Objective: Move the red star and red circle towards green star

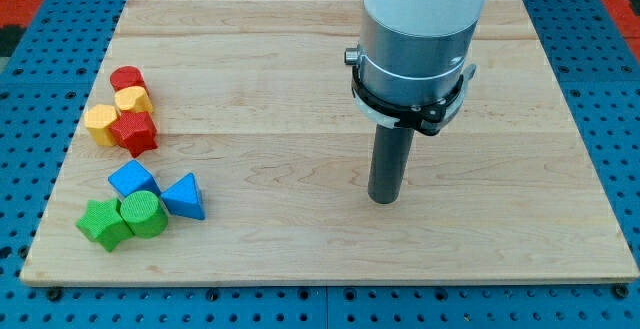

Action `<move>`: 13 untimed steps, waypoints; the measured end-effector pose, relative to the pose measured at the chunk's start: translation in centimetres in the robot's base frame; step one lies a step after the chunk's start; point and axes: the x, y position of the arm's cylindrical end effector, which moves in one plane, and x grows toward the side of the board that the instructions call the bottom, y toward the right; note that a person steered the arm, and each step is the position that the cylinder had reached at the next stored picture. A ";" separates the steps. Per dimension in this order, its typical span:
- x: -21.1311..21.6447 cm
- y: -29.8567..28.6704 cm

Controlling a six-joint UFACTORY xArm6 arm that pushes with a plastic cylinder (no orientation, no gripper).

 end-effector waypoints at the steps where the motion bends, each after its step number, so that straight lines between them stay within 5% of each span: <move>1: 0.0 0.0; 13: -1.8 -0.7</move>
